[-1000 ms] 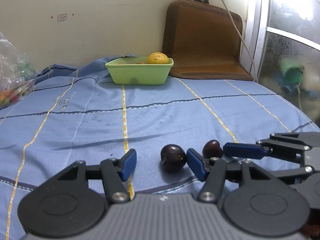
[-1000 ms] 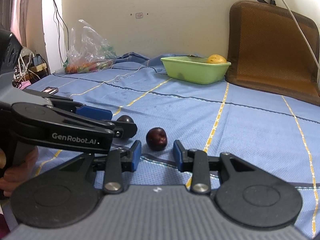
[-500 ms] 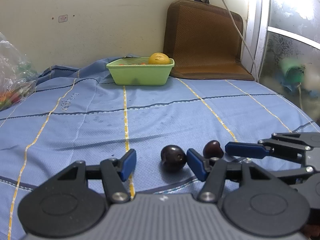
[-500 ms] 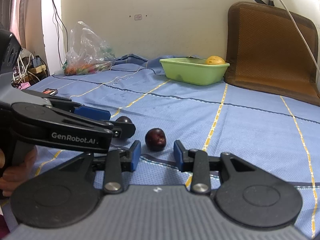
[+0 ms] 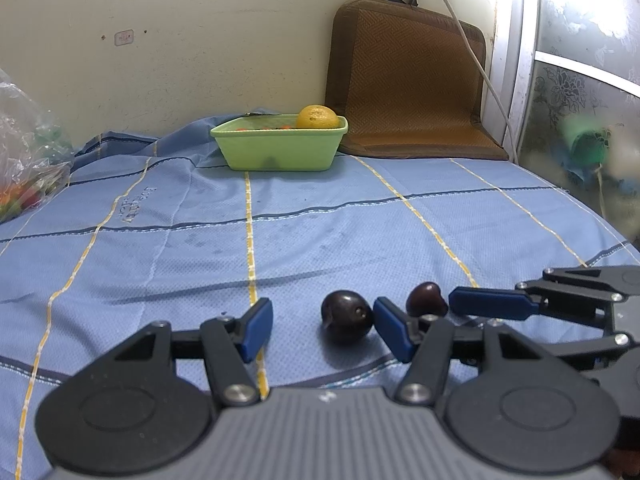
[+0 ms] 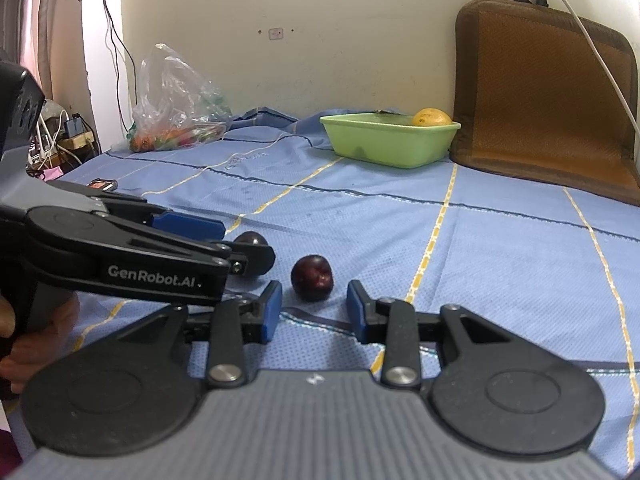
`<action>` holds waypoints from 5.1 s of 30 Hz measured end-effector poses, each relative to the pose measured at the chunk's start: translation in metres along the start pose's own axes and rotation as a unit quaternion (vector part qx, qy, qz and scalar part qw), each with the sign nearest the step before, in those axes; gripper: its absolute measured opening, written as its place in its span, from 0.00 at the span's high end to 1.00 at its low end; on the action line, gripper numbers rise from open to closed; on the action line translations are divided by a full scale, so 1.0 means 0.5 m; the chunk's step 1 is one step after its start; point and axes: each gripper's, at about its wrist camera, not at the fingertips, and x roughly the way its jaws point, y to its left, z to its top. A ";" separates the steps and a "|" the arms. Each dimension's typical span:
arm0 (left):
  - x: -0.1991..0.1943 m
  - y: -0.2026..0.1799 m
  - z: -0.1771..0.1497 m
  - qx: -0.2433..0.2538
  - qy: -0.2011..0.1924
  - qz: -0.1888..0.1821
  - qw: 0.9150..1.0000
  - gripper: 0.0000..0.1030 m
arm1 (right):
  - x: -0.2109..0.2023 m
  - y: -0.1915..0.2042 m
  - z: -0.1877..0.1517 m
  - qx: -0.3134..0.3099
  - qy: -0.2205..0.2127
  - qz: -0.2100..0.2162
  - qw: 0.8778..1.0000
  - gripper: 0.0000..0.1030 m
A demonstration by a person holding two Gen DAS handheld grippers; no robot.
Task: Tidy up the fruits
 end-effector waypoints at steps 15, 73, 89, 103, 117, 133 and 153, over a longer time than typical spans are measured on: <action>0.000 0.012 0.000 -0.005 -0.012 -0.034 0.999 0.47 | -0.004 0.002 -0.001 0.002 -0.004 -0.014 1.000 0.65; -0.011 0.050 0.135 -0.050 -0.076 0.051 0.995 0.04 | 0.039 -0.130 0.065 0.242 -0.038 -0.017 0.970 0.57; -0.092 0.028 0.056 -0.046 -0.067 0.143 0.986 0.00 | -0.029 -0.053 0.019 0.251 -0.031 -0.009 0.967 0.38; -0.077 0.002 0.039 -0.005 -0.059 0.218 0.974 0.00 | -0.031 -0.050 0.012 0.252 -0.034 -0.012 0.967 0.33; -0.057 -0.019 0.028 0.024 -0.041 0.227 0.973 0.00 | -0.036 -0.057 0.005 0.264 -0.033 -0.012 0.964 0.33; -0.055 -0.008 0.026 0.018 -0.036 0.244 0.969 0.00 | -0.034 -0.060 0.004 0.263 -0.033 -0.012 0.964 0.32; -0.051 -0.020 0.032 0.026 -0.039 0.248 0.968 0.00 | -0.040 -0.063 0.004 0.266 -0.037 -0.017 0.963 0.32</action>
